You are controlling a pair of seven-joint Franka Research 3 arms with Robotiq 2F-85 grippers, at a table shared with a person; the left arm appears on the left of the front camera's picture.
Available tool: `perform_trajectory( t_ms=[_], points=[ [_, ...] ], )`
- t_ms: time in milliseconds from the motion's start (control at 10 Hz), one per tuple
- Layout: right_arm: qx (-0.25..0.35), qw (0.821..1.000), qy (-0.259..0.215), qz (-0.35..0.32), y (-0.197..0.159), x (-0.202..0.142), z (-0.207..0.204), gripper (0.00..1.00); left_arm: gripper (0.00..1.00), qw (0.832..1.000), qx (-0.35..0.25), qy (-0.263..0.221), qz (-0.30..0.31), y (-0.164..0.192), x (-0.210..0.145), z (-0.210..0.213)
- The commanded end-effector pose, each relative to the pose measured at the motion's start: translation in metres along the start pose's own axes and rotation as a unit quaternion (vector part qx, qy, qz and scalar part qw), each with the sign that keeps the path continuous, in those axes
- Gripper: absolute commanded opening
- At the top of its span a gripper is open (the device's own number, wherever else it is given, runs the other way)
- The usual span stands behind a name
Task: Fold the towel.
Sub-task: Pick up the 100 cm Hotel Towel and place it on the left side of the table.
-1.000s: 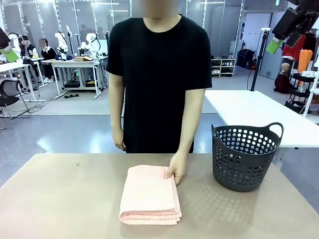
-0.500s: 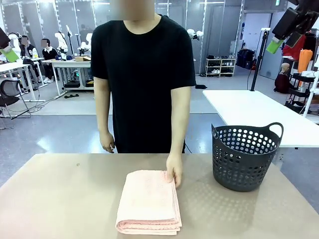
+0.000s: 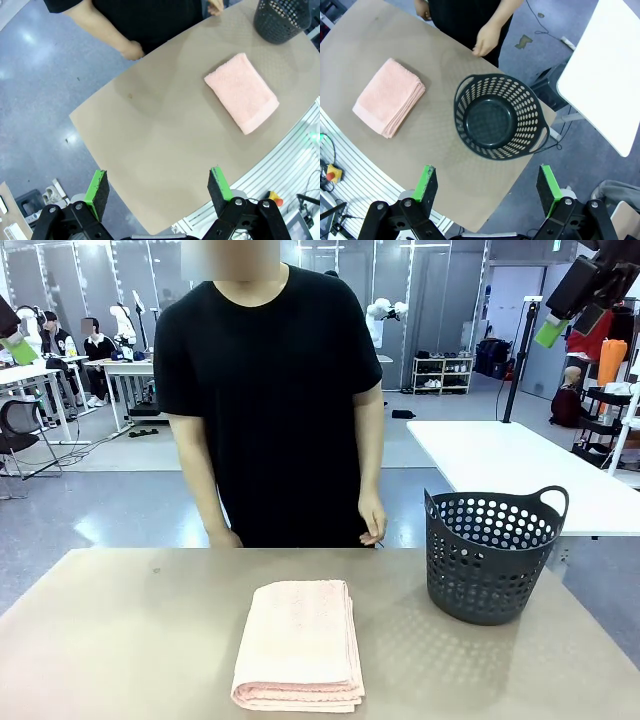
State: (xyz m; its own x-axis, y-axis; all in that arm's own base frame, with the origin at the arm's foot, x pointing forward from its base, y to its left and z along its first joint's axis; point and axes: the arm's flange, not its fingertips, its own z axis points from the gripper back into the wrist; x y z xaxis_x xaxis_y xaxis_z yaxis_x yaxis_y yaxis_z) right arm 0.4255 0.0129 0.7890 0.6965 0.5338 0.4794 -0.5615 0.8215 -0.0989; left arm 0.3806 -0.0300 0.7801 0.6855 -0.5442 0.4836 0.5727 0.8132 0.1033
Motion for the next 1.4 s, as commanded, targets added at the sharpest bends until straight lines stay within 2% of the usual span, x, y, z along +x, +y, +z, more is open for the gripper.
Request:
perform_trajectory(
  t_ms=[0, 300, 500, 800, 1000, 1300],
  points=[
    [0.0, 1.0, 0.001, -0.002, 0.0, 0.0, 0.0, 1.0, 1.0, 1.0, 0.0, 0.006, -0.006, 0.002, 0.001, 0.004],
    [0.0, 1.0, 0.001, -0.002, 0.0, 0.0, 0.0, 1.0, 1.0, 1.0, -0.016, 0.008, -0.008, -0.006, -0.013, -0.028],
    [0.0, 1.0, 0.001, -0.002, 0.0, 0.0, 0.0, 1.0, 1.0, 0.999, -0.035, -0.007, 0.04, -0.005, -0.038, -0.066],
    [0.0, 1.0, 0.001, -0.002, 0.0, 0.0, 0.0, 1.0, 1.0, 0.991, -0.073, -0.01, 0.115, -0.014, -0.064, -0.14],
    [0.0, 1.0, 0.001, -0.002, 0.0, 0.0, 0.0, 1.0, 1.0, 0.987, -0.089, -0.033, 0.133, -0.022, -0.072, -0.192],
    [0.0, 1.0, 0.001, -0.002, 0.0, 0.0, 0.0, 1.0, 1.0, 0.97, -0.173, -0.019, 0.169, -0.036, -0.076, -0.271]
  ],
)
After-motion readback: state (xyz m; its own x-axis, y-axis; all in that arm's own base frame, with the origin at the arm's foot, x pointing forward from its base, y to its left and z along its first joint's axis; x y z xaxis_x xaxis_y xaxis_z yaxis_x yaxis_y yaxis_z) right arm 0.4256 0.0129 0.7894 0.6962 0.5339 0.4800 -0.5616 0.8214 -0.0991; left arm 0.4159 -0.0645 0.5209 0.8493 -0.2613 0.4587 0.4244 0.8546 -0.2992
